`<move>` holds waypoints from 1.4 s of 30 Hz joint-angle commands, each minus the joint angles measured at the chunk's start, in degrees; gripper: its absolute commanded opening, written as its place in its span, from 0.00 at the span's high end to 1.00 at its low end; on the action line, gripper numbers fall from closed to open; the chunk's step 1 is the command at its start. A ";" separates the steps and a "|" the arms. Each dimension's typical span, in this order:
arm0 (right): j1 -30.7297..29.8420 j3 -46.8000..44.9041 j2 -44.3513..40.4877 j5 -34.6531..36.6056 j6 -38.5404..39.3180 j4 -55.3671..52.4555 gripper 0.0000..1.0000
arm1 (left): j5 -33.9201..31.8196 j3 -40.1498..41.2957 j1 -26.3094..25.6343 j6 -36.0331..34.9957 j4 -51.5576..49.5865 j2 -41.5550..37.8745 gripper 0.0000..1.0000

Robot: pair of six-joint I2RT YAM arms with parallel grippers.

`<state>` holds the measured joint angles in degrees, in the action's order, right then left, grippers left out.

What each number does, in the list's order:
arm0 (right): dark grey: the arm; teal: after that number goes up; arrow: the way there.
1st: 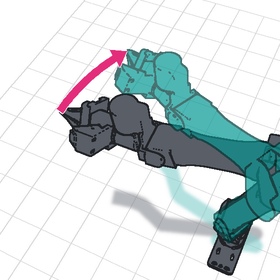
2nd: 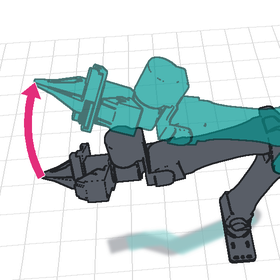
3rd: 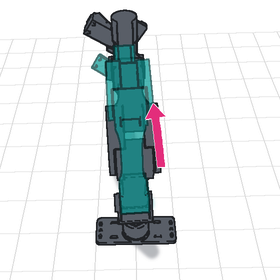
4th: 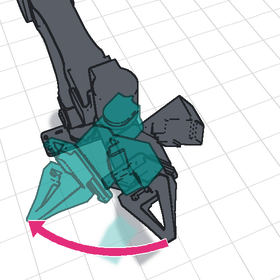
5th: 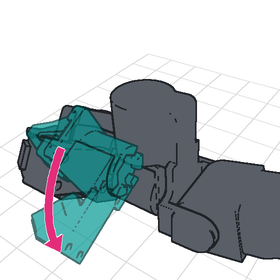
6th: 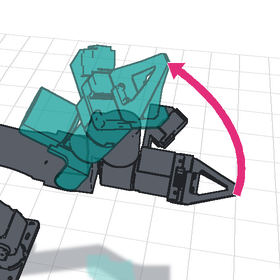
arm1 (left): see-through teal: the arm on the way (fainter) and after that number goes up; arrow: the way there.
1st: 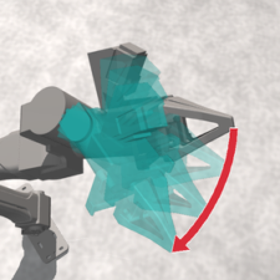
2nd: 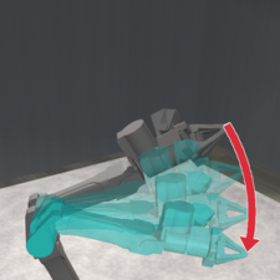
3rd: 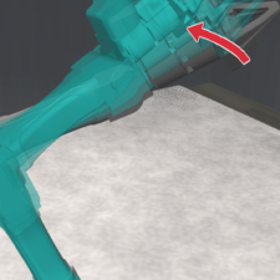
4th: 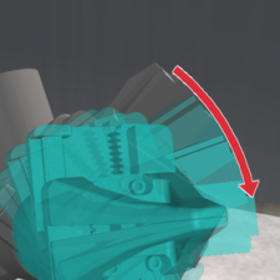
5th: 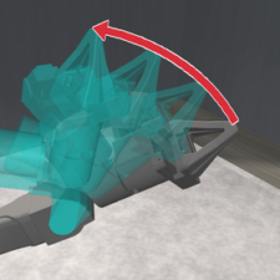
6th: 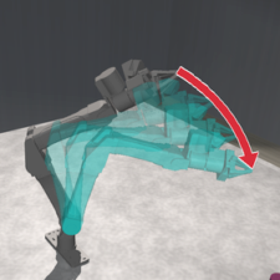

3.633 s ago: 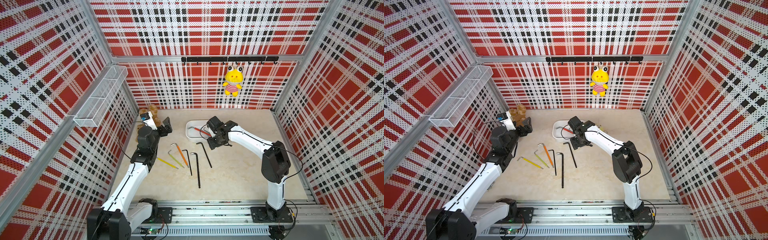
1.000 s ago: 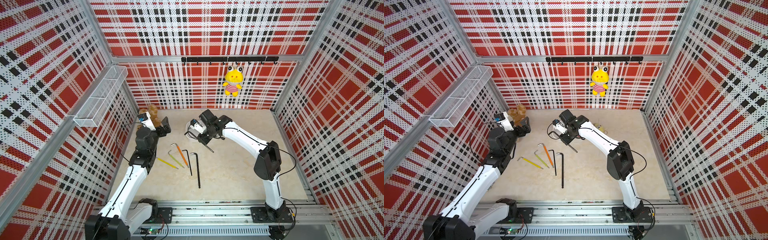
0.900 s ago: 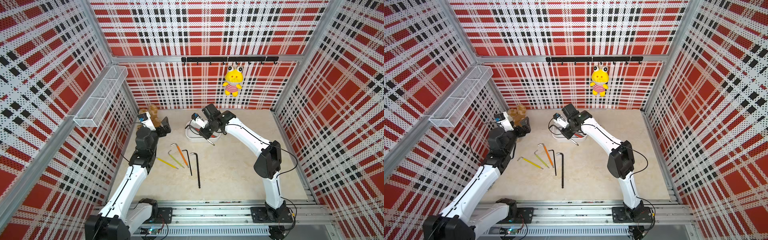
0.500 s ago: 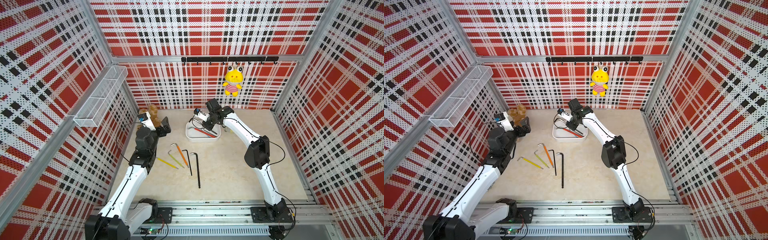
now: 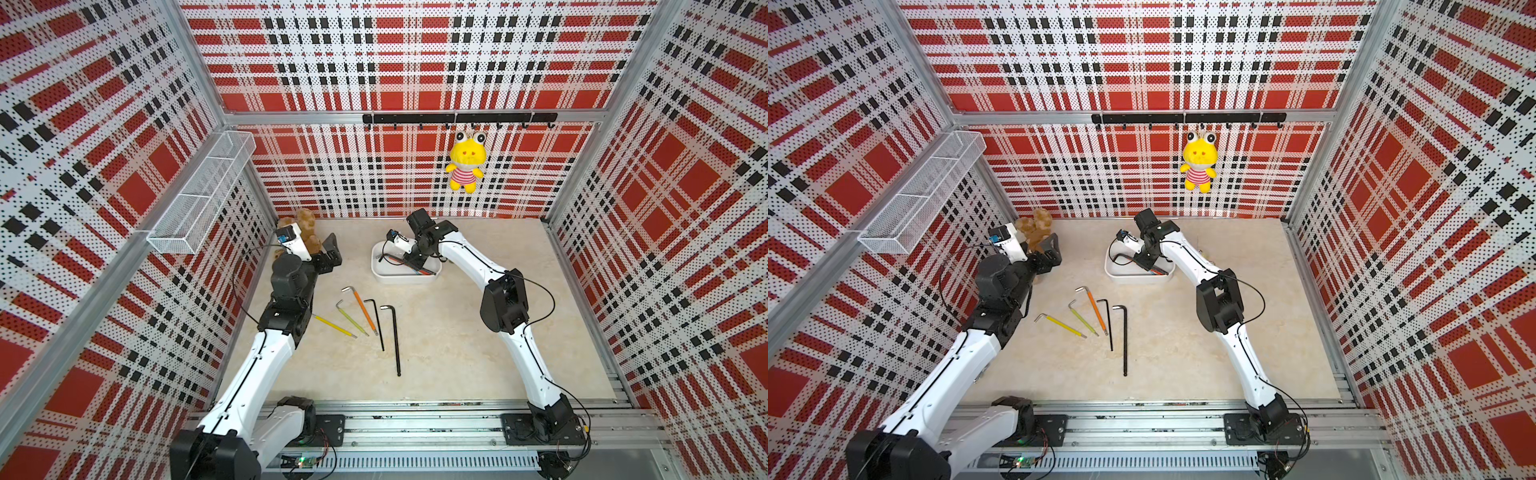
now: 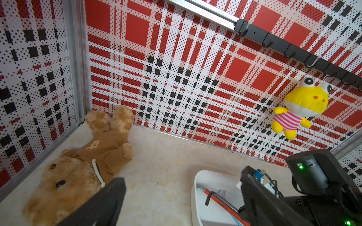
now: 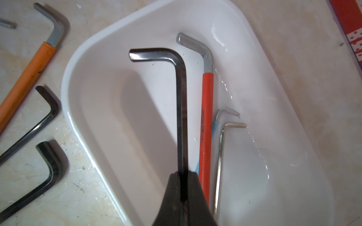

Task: Put the hex key on the desktop into the storage box
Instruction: Place the Allen key in the storage box.

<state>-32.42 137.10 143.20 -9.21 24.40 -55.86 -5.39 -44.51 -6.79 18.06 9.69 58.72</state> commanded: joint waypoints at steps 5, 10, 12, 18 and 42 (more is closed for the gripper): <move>0.17 1.22 3.36 0.32 -1.16 3.62 1.00 | -0.63 0.04 -0.10 -0.22 -0.29 -0.69 0.01; 0.17 3.68 4.74 0.61 -1.29 5.50 1.00 | -0.87 0.06 -0.08 -0.22 -0.35 -0.62 0.01; 0.17 4.35 5.45 0.68 -1.29 5.60 1.00 | -1.10 0.14 -0.15 -0.30 -0.36 -0.62 0.01; 0.17 3.86 6.74 0.72 -1.33 5.50 1.00 | -1.22 0.13 -0.12 -0.40 -0.29 -0.40 0.01; 0.17 -3.10 7.22 2.61 -5.57 8.64 0.67 | -1.14 0.00 -0.01 -0.49 -0.11 -0.01 0.01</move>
<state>-32.34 136.09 148.92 -8.60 19.55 -48.18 -6.35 -44.51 -6.79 18.00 9.56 58.76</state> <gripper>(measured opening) 0.284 0.992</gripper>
